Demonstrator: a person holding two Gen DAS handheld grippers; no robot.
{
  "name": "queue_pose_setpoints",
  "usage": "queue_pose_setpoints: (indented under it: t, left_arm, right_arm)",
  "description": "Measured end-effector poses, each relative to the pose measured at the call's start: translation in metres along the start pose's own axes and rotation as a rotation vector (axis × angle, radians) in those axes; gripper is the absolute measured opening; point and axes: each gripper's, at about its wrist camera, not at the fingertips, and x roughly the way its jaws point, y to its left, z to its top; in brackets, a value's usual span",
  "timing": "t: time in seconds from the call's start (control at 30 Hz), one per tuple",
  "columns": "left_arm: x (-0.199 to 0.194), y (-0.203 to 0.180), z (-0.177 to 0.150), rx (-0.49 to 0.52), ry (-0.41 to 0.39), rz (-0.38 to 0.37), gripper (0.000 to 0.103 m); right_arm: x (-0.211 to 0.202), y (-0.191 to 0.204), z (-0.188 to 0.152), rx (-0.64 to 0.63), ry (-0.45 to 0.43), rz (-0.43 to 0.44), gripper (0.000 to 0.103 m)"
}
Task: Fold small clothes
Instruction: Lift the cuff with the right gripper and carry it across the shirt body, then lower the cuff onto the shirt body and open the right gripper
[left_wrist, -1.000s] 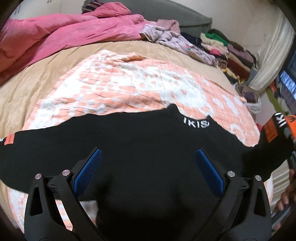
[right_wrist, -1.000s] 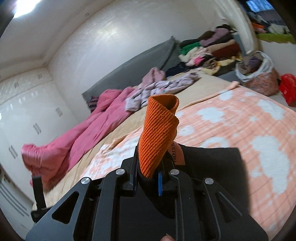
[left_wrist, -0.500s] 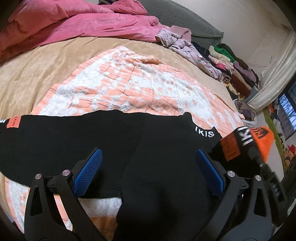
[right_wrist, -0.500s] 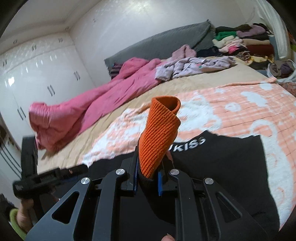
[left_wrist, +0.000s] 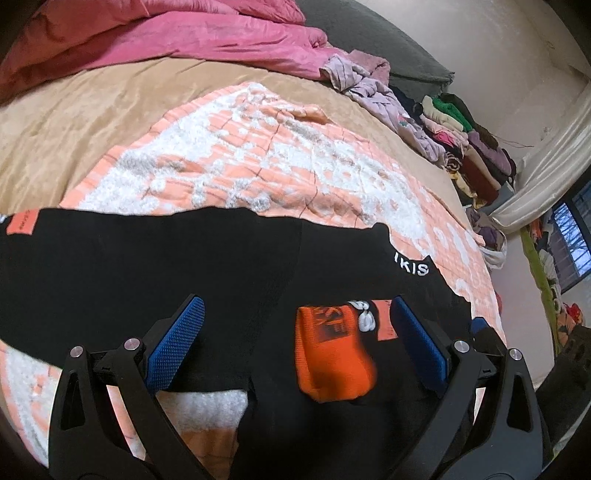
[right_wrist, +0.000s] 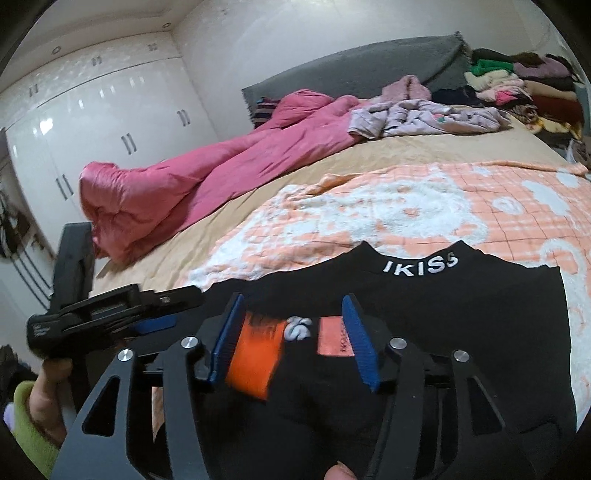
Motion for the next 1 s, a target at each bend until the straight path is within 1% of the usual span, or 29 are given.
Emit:
queue_pose_setpoints:
  t: [0.07, 0.13, 0.2, 0.23, 0.27, 0.3, 0.33, 0.37, 0.43, 0.47, 0.57, 0.6, 0.63, 0.67, 0.7, 0.73, 0.77, 0.87, 0.9, 0.93, 1.0]
  left_arm:
    - [0.004, 0.000, -0.003, -0.004, 0.015, -0.017, 0.094]
    - [0.008, 0.000, -0.006, -0.004, 0.032, -0.027, 0.093]
    - [0.012, -0.002, -0.010, 0.001, 0.048, -0.042, 0.081]
    - [0.015, -0.004, -0.012, 0.006, 0.057, -0.046, 0.071]
    - [0.019, -0.006, -0.014, 0.011, 0.071, -0.048, 0.066]
    - [0.023, -0.008, -0.016, 0.017, 0.089, -0.053, 0.063]
    - [0.029, -0.011, -0.019, 0.023, 0.108, -0.061, 0.057]
    - [0.032, -0.013, -0.020, 0.030, 0.115, -0.061, 0.055]
    - [0.043, -0.019, -0.024, 0.052, 0.133, -0.031, 0.055]
    - [0.046, -0.020, -0.025, 0.049, 0.140, -0.029, 0.055]
    - [0.059, -0.023, -0.029, 0.059, 0.149, 0.019, 0.057]
    - [0.063, -0.024, -0.030, 0.064, 0.151, 0.023, 0.057]
    - [0.065, -0.027, -0.030, 0.075, 0.149, 0.028, 0.053]
    - [0.066, -0.029, -0.031, 0.091, 0.146, 0.034, 0.028]
    - [0.068, -0.032, -0.032, 0.106, 0.144, 0.034, 0.015]
    - [0.069, -0.035, -0.032, 0.111, 0.141, 0.017, 0.009]
    - [0.067, -0.037, -0.031, 0.120, 0.132, 0.015, 0.006]
    - [0.049, -0.047, -0.023, 0.169, 0.069, -0.020, 0.006]
    - [0.042, -0.051, -0.019, 0.193, 0.043, -0.015, 0.006]
    - [0.039, -0.054, -0.017, 0.222, 0.026, 0.009, 0.006]
    - [0.043, -0.056, -0.017, 0.259, 0.034, 0.056, 0.010]
  right_arm:
    - [-0.005, 0.003, -0.001, -0.019, -0.011, -0.012, 0.058]
    - [-0.009, -0.004, -0.001, 0.007, -0.007, -0.025, 0.059]
    - [-0.012, -0.013, -0.001, 0.034, -0.009, -0.038, 0.060]
    - [-0.015, -0.019, -0.002, 0.046, -0.015, -0.055, 0.061]
    - [-0.018, -0.023, -0.003, 0.056, -0.019, -0.067, 0.061]
    - [-0.022, -0.030, -0.004, 0.072, -0.024, -0.080, 0.061]
    - [-0.025, -0.035, -0.005, 0.084, -0.026, -0.093, 0.061]
    - [-0.027, -0.039, -0.006, 0.094, -0.028, -0.105, 0.061]
    - [-0.035, -0.050, -0.008, 0.112, -0.038, -0.129, 0.061]
    - [-0.039, -0.055, -0.010, 0.120, -0.043, -0.142, 0.061]
    - [-0.048, -0.070, -0.013, 0.149, -0.053, -0.174, 0.061]
    - [-0.049, -0.074, -0.013, 0.156, -0.056, -0.182, 0.061]
    - [-0.052, -0.079, -0.015, 0.168, -0.060, -0.191, 0.061]
    - [-0.053, -0.083, -0.016, 0.176, -0.061, -0.197, 0.061]
    - [-0.054, -0.086, -0.017, 0.183, -0.062, -0.203, 0.061]
    - [-0.056, -0.091, -0.018, 0.191, -0.066, -0.209, 0.061]
    - [-0.057, -0.094, -0.019, 0.199, -0.069, -0.214, 0.061]
    - [-0.061, -0.102, -0.021, 0.210, -0.076, -0.229, 0.061]
    - [-0.062, -0.104, -0.021, 0.207, -0.078, -0.238, 0.061]
    - [-0.063, -0.106, -0.021, 0.198, -0.077, -0.253, 0.061]
    - [-0.062, -0.109, -0.021, 0.186, -0.073, -0.288, 0.061]
